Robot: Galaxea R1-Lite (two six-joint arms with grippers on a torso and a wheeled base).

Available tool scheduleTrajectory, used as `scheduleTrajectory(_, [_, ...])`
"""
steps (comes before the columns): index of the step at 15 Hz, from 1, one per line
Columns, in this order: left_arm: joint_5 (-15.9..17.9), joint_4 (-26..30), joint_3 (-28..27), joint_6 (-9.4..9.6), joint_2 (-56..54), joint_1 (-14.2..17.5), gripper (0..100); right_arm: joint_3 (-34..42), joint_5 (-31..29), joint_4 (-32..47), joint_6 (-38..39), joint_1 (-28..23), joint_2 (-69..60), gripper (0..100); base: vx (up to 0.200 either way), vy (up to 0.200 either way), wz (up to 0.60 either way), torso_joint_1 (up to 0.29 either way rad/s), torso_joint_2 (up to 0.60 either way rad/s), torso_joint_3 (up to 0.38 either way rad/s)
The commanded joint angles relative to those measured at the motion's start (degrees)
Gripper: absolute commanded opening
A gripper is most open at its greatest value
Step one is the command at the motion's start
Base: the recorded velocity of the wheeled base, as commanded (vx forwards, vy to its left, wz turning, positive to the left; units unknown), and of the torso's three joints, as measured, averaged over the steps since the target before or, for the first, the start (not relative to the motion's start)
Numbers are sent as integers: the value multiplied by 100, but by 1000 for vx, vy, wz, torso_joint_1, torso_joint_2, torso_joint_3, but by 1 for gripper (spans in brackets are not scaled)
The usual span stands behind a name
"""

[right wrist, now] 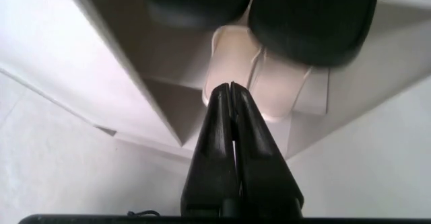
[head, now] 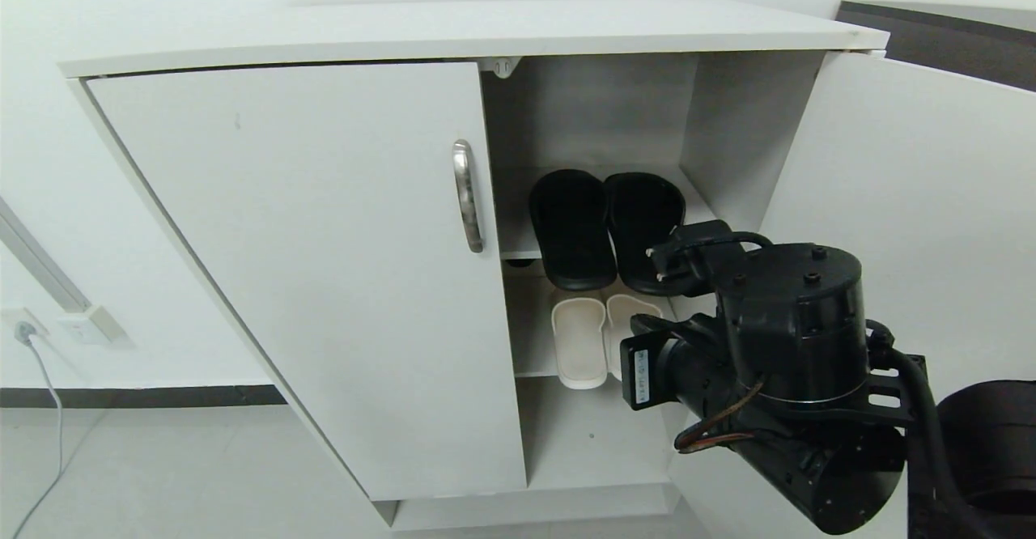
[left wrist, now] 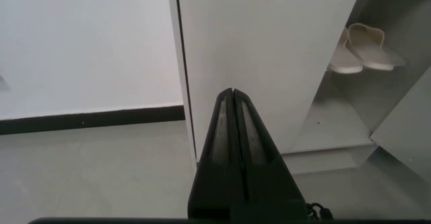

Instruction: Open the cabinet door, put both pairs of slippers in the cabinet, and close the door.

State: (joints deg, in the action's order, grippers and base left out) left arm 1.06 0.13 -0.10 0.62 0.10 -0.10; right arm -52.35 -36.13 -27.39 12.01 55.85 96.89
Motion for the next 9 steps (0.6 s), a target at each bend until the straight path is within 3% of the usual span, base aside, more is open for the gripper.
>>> scheduleTrajectory(1, [-1, -5, 1, -1, -1, 1, 0, 32, 10, -12, -5, 5, 40, 0, -200, 0, 0, 2, 7, 7])
scheduleTrajectory(9, [-1, 4, 1, -1, -1, 1, 0, 199, 1, -170, -14, -3, 40, 0, -200, 0, 0, 3, 2, 2])
